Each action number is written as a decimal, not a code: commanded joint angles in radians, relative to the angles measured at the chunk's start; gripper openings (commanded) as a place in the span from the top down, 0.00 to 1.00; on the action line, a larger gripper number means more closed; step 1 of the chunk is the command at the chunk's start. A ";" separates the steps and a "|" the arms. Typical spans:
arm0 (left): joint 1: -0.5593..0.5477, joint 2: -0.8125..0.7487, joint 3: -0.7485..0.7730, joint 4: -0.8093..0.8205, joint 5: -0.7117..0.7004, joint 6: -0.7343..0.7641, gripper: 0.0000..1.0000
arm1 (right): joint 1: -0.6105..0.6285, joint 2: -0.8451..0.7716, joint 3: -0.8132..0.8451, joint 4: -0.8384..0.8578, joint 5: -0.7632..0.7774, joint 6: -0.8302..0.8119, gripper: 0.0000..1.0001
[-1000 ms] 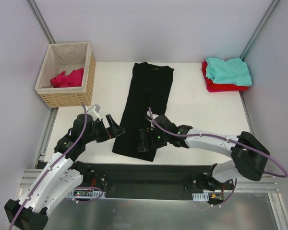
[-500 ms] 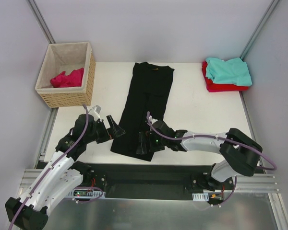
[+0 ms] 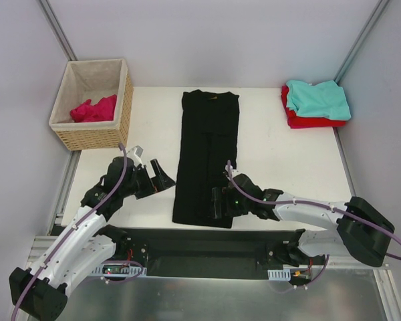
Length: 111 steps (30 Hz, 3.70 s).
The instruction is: Fold and stack the t-shirts
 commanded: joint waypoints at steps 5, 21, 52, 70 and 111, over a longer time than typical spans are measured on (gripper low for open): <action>0.010 0.008 -0.023 0.057 0.042 0.003 0.01 | -0.052 -0.039 -0.018 -0.135 0.067 -0.037 0.04; 0.005 -0.032 -0.127 0.099 0.250 -0.021 0.01 | -0.072 -0.171 0.229 -0.435 0.347 -0.244 0.04; -0.029 -0.050 -0.520 0.330 0.418 -0.204 0.20 | 0.058 -0.264 -0.098 -0.287 0.328 0.099 0.01; -0.075 0.137 -0.572 0.546 0.320 -0.213 0.68 | 0.072 -0.263 -0.105 -0.294 0.354 0.122 0.02; -0.196 0.378 -0.488 0.737 0.216 -0.238 0.94 | 0.126 -0.237 -0.205 -0.151 0.249 0.329 0.25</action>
